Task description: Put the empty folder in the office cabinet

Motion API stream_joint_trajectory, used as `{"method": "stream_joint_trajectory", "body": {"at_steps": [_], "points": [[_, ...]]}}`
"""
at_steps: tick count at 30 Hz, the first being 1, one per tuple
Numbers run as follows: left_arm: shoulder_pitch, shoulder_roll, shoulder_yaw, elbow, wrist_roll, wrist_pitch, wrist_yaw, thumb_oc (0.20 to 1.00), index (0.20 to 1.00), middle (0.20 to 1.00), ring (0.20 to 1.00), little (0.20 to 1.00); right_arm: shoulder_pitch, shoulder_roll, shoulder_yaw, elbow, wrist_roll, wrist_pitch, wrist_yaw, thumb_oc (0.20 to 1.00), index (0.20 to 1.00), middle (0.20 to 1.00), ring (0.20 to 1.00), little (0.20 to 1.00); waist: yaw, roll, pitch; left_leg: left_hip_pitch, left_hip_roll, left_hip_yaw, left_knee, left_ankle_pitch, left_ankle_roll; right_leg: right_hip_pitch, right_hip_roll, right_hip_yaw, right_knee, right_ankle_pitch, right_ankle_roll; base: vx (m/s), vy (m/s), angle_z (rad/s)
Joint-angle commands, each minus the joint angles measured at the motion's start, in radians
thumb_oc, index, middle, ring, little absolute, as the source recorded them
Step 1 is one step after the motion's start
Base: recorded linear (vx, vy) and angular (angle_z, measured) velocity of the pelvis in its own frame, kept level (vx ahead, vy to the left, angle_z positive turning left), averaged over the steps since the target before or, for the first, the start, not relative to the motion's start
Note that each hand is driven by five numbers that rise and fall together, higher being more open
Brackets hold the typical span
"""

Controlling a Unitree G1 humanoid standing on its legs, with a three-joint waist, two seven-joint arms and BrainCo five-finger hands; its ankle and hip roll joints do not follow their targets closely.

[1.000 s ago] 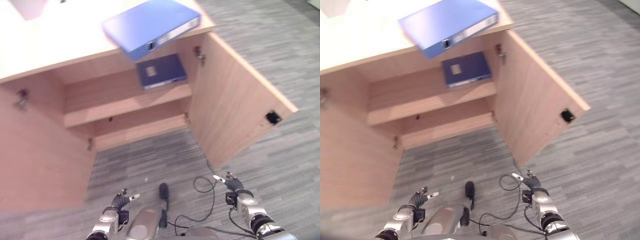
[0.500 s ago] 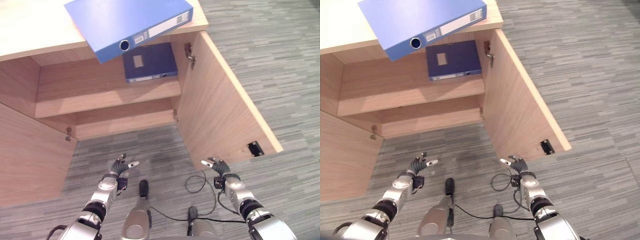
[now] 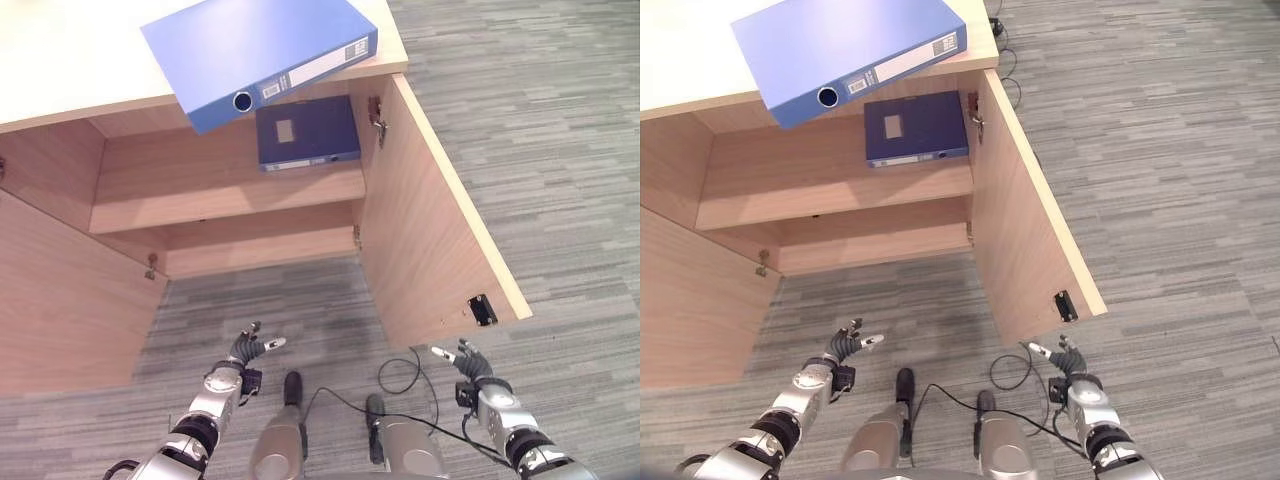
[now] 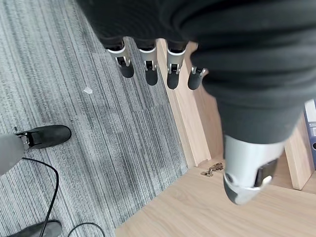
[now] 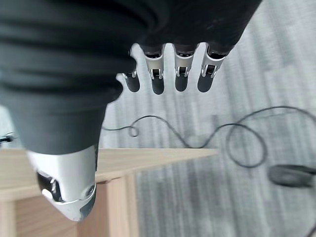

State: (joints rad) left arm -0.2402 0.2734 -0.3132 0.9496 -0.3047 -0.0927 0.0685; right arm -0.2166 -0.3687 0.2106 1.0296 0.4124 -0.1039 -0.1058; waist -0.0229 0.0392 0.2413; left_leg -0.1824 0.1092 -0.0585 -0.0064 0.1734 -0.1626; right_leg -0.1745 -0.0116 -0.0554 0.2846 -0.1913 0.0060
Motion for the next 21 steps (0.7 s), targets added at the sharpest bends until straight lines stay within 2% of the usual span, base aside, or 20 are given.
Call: {"method": "stream_joint_trajectory", "body": {"at_steps": [1, 10, 13, 17, 18, 19, 20, 21], "points": [[-0.045, -0.009, 0.027, 0.017, 0.039, -0.03, 0.0, 1.0, 1.0, 1.0, 1.0, 1.0, 0.006, -0.005, -0.01, -0.024, 0.015, -0.019, 0.01, 1.0, 1.0, 1.0, 1.0, 1.0, -0.007, -0.066, 0.001, 0.175, -0.038, 0.024, 0.033, -0.218, 0.047, 0.095, -0.083, 0.062, -0.274, 0.206, 0.125, 0.07, -0.062, 0.03], [-0.022, -0.021, 0.035, 0.019, 0.043, -0.031, 0.002, 1.0, 1.0, 1.0, 1.0, 1.0, 0.043, -0.008, -0.023, -0.032, -0.002, -0.017, 0.013, 1.0, 1.0, 1.0, 1.0, 1.0, -0.022, -0.042, -0.01, 0.21, -0.013, -0.004, -0.017, -0.187, 0.022, 0.13, -0.074, 0.054, -0.264, 0.165, 0.112, 0.04, -0.058, 0.12], [-0.021, -0.021, 0.037, 0.019, 0.037, -0.031, 0.003, 1.0, 1.0, 1.0, 1.0, 1.0, 0.045, -0.011, -0.025, -0.034, -0.002, -0.018, 0.014, 1.0, 1.0, 1.0, 1.0, 1.0, -0.026, -0.036, -0.007, 0.2, -0.006, -0.006, 0.0, -0.186, 0.015, 0.125, -0.075, 0.053, -0.239, 0.152, 0.104, 0.0, -0.081, 0.2], [0.007, -0.028, 0.041, 0.003, 0.036, -0.032, -0.004, 1.0, 1.0, 1.0, 1.0, 1.0, 0.066, -0.02, -0.038, -0.047, -0.002, -0.02, 0.014, 1.0, 1.0, 1.0, 1.0, 1.0, -0.035, -0.024, 0.001, 0.17, 0.015, 0.008, 0.104, -0.178, 0.003, 0.136, -0.08, 0.055, -0.179, 0.111, 0.076, 0.03, -0.1, 0.39], [0.017, -0.03, 0.043, -0.001, 0.034, -0.032, -0.005, 1.0, 1.0, 1.0, 1.0, 1.0, 0.073, -0.02, -0.042, -0.052, 0.0, -0.02, 0.017, 1.0, 1.0, 1.0, 1.0, 1.0, -0.038, -0.019, 0.002, 0.17, 0.022, 0.013, 0.121, -0.165, 0.002, 0.142, -0.079, 0.053, -0.172, 0.106, 0.072, 0.05, -0.099, 0.13], [0.023, -0.036, 0.039, -0.007, 0.03, -0.028, -0.009, 1.0, 1.0, 1.0, 1.0, 1.0, 0.088, -0.024, -0.048, -0.061, 0.0, -0.019, 0.02, 1.0, 1.0, 1.0, 1.0, 1.0, -0.039, -0.009, 0.01, 0.131, 0.031, 0.015, 0.176, -0.086, -0.004, 0.15, -0.084, 0.042, -0.155, 0.095, 0.065, 0.03, -0.069, 0.07], [0.023, -0.036, 0.038, -0.007, 0.03, -0.028, -0.009, 1.0, 1.0, 1.0, 1.0, 1.0, 0.088, -0.024, -0.048, -0.062, 0.0, -0.019, 0.02, 1.0, 1.0, 1.0, 1.0, 1.0, -0.042, -0.009, 0.009, 0.127, 0.031, 0.012, 0.179, -0.086, -0.005, 0.148, -0.085, 0.039, -0.153, 0.094, 0.065, -0.01, -0.049, 0.23], [0.018, -0.036, 0.039, -0.014, 0.021, -0.028, -0.009, 1.0, 1.0, 1.0, 1.0, 1.0, 0.086, -0.025, -0.048, -0.063, -0.002, -0.017, 0.02, 1.0, 1.0, 1.0, 1.0, 1.0, -0.042, -0.017, 0.019, 0.077, 0.027, 0.006, 0.241, -0.046, -0.012, 0.147, -0.095, 0.036, -0.138, 0.089, 0.057, -0.02, -0.038, 0.5]]}}
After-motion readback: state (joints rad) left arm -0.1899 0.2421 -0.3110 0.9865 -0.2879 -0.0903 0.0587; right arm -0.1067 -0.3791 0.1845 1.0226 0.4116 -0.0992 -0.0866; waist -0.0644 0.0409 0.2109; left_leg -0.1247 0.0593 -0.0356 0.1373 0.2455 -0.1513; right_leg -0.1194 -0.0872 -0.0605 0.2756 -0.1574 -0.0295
